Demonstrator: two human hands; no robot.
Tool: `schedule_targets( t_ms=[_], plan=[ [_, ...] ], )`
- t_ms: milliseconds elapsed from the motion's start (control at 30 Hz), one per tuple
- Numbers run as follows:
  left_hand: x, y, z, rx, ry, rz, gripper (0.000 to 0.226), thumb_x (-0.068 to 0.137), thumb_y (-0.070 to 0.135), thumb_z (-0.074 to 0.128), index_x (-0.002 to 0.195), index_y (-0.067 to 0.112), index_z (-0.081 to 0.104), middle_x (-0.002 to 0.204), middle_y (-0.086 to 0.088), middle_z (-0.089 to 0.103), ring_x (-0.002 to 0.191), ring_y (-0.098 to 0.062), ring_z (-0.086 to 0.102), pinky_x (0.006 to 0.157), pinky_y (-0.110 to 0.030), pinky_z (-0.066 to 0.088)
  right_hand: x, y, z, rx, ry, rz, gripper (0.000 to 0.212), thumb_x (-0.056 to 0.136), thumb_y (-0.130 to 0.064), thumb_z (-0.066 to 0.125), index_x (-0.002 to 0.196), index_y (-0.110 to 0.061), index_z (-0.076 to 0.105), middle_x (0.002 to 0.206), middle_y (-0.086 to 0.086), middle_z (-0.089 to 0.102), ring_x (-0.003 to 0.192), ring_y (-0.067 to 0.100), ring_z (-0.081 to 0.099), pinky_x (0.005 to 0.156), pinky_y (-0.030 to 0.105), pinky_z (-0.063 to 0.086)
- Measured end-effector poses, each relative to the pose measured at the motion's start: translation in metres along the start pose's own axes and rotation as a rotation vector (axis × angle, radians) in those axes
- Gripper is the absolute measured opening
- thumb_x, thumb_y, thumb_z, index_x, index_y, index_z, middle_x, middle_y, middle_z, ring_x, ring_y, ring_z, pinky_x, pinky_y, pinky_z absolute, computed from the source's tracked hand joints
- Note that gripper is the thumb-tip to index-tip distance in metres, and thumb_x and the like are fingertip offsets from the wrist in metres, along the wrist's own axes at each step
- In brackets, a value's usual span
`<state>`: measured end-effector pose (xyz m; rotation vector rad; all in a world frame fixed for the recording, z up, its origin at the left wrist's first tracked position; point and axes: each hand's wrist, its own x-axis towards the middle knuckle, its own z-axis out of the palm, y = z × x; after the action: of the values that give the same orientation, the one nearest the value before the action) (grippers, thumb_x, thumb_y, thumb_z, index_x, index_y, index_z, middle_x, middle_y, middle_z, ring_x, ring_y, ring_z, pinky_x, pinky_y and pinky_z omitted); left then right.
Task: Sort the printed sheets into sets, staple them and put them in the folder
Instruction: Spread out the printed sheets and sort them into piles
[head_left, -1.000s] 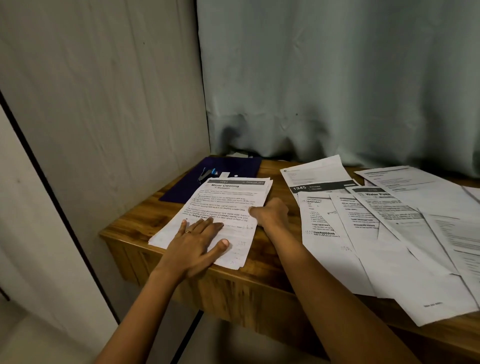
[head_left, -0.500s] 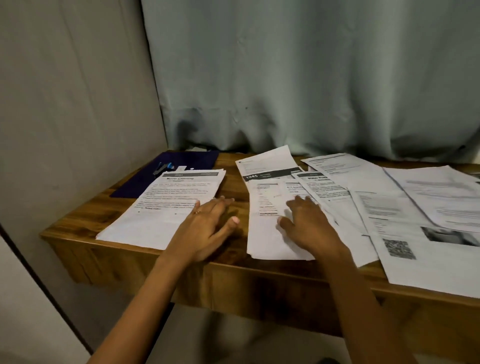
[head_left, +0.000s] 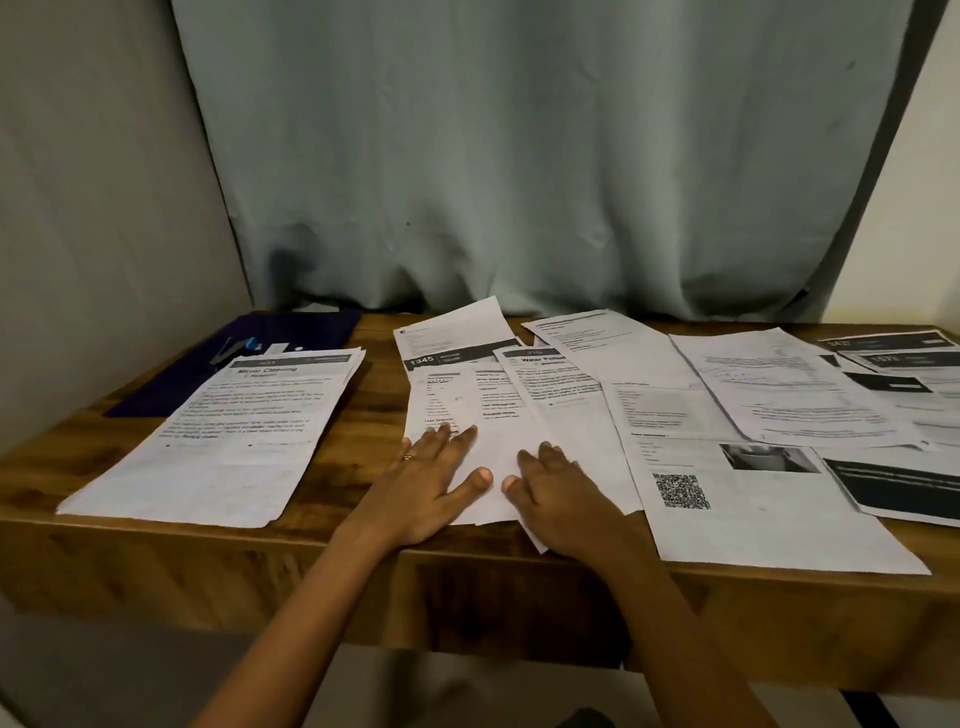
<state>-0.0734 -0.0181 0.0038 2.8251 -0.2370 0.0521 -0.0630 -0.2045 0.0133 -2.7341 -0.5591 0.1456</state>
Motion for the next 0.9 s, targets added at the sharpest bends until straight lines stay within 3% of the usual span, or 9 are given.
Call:
schedule_targets(
  t_ms=[100,200,300,400,533,600,733,833,900],
  plan=[
    [-0.001,0.0,-0.003,-0.028,-0.009,-0.007,0.07,0.088,0.068,0.017,0.152,0.041,0.005,0.161,0.006,-0.003,0.148,-0.014,-0.004,0.118,-0.038,-0.001,0.006,0.003,-0.007,0.093,0.056,-0.034,0.057,0.103,-0.041,0.029,0.152,-0.015,0.02,0.16,0.007,0.01,0.148,0.021,0.007,0.12,0.037,0.008],
    [0.0,-0.001,-0.004,0.002,-0.026,-0.009,0.071,0.086,0.069,0.016,0.151,0.042,0.005,0.161,0.007,-0.005,0.148,-0.013,-0.005,0.117,-0.037,-0.003,0.017,0.02,-0.019,-0.049,0.144,0.054,0.067,0.101,-0.046,0.03,0.153,-0.009,0.011,0.16,0.013,0.001,0.148,0.025,-0.003,0.119,0.041,-0.004],
    [0.002,-0.002,-0.001,0.055,-0.035,-0.019,0.079,0.082,0.079,0.003,0.151,0.042,0.006,0.161,0.007,-0.005,0.148,-0.013,-0.006,0.117,-0.035,-0.003,0.021,0.026,-0.021,-0.057,0.03,0.089,0.066,0.101,-0.049,0.023,0.151,-0.007,0.013,0.159,0.015,0.006,0.148,0.025,0.0,0.119,0.043,-0.005],
    [0.003,-0.004,0.003,0.055,-0.005,-0.017,0.098,0.064,0.087,-0.006,0.15,0.043,0.008,0.161,0.007,-0.003,0.148,-0.013,-0.004,0.116,-0.035,-0.002,0.022,0.015,-0.013,0.004,-0.021,0.025,0.06,0.103,-0.044,0.022,0.152,-0.01,0.014,0.16,0.013,0.007,0.148,0.024,0.001,0.119,0.04,-0.003],
    [0.004,-0.004,0.004,0.011,0.025,-0.01,0.085,0.079,0.081,0.003,0.151,0.038,0.011,0.161,0.005,0.0,0.148,-0.013,-0.002,0.117,-0.035,-0.001,0.021,0.007,-0.009,0.069,-0.003,-0.037,0.057,0.104,-0.04,0.022,0.152,-0.012,0.011,0.16,0.009,0.004,0.148,0.021,-0.002,0.118,0.037,-0.005],
    [0.003,-0.001,0.001,-0.006,0.051,0.004,0.084,0.082,0.08,0.003,0.152,0.036,0.011,0.161,0.005,0.0,0.148,-0.013,-0.002,0.117,-0.036,-0.002,0.012,0.012,-0.018,0.092,0.103,-0.048,0.058,0.103,-0.041,0.024,0.153,-0.012,0.012,0.161,0.009,0.003,0.148,0.02,-0.003,0.117,0.036,-0.007],
    [0.007,0.017,-0.006,0.039,0.144,0.096,0.095,0.071,0.082,-0.001,0.153,0.034,0.012,0.161,0.005,0.004,0.147,-0.011,0.0,0.114,-0.031,-0.008,-0.018,0.051,-0.04,-0.052,0.231,0.154,0.064,0.1,-0.052,0.018,0.153,-0.018,0.009,0.16,0.008,-0.004,0.147,0.025,-0.011,0.117,0.043,-0.01],
    [0.015,0.038,-0.008,-0.028,0.159,0.168,0.092,0.073,0.083,0.002,0.152,0.036,0.013,0.16,0.009,0.008,0.146,-0.007,0.003,0.114,-0.029,-0.007,-0.034,0.081,-0.043,-0.113,0.118,0.345,0.068,0.098,-0.057,0.014,0.153,-0.017,0.011,0.16,0.014,-0.003,0.146,0.035,-0.012,0.115,0.05,-0.01],
    [0.023,0.051,-0.006,-0.097,0.149,0.196,0.093,0.072,0.084,0.003,0.151,0.036,0.015,0.16,0.009,0.012,0.147,-0.009,0.006,0.115,-0.03,-0.004,-0.038,0.087,-0.039,-0.09,0.04,0.349,0.066,0.099,-0.055,0.014,0.152,-0.015,0.015,0.159,0.016,0.003,0.146,0.035,-0.003,0.117,0.051,-0.004]
  ],
)
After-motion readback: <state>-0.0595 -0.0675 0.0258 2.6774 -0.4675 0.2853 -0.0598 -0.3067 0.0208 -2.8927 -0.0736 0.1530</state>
